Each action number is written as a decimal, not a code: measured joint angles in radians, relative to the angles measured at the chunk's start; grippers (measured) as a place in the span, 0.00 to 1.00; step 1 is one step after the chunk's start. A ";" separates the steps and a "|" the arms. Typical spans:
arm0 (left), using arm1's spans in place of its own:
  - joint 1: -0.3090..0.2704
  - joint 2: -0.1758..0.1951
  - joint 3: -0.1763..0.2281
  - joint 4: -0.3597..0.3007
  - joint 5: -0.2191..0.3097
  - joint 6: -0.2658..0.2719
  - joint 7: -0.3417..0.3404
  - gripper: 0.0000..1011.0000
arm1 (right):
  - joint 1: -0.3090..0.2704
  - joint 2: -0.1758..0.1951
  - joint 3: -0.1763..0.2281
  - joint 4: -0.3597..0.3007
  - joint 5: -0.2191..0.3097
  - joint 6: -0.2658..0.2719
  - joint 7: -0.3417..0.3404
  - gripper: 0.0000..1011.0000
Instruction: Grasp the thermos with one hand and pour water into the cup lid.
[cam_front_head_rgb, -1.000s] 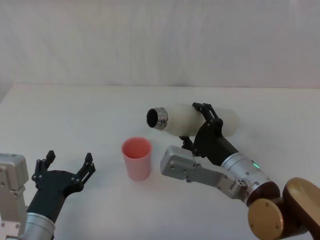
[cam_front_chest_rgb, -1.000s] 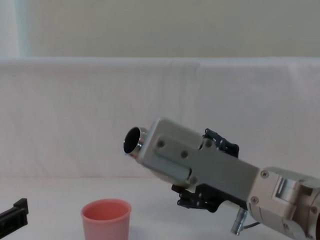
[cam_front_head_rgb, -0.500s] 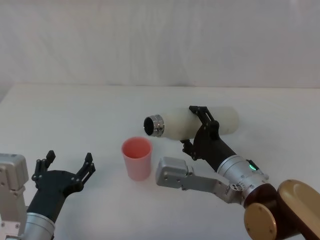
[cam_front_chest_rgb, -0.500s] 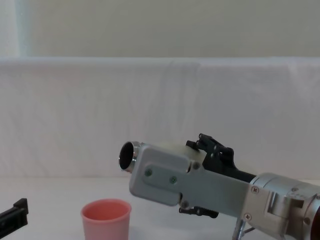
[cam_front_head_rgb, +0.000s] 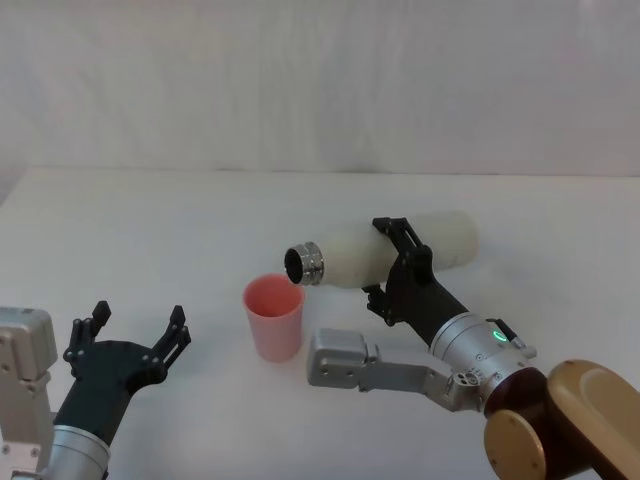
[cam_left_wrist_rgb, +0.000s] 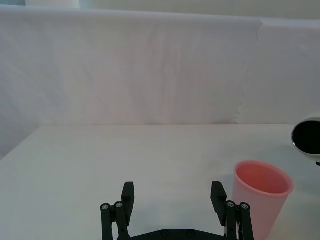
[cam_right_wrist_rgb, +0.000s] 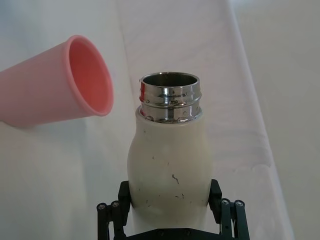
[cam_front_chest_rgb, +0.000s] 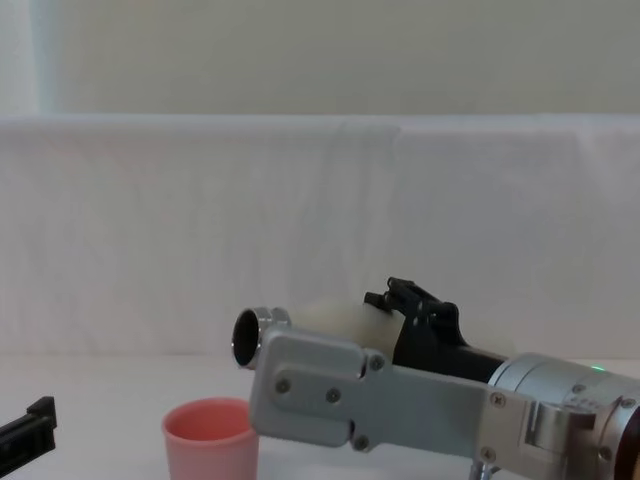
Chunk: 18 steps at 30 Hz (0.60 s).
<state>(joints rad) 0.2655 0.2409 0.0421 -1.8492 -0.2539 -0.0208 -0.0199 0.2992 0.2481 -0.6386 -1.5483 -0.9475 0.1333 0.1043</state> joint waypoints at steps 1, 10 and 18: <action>0.000 0.000 0.000 0.000 0.000 0.000 0.000 0.99 | 0.002 0.001 -0.002 0.000 -0.005 0.002 0.005 0.94; 0.000 0.000 0.000 0.000 0.000 0.000 0.000 0.99 | 0.017 0.007 -0.013 -0.001 -0.027 0.020 0.039 0.94; 0.000 0.000 0.000 0.000 0.000 0.000 0.000 0.99 | 0.031 0.013 -0.021 -0.005 -0.046 0.039 0.068 0.94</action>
<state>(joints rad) 0.2655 0.2409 0.0422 -1.8492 -0.2538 -0.0208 -0.0199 0.3300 0.2609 -0.6592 -1.5528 -0.9938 0.1723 0.1719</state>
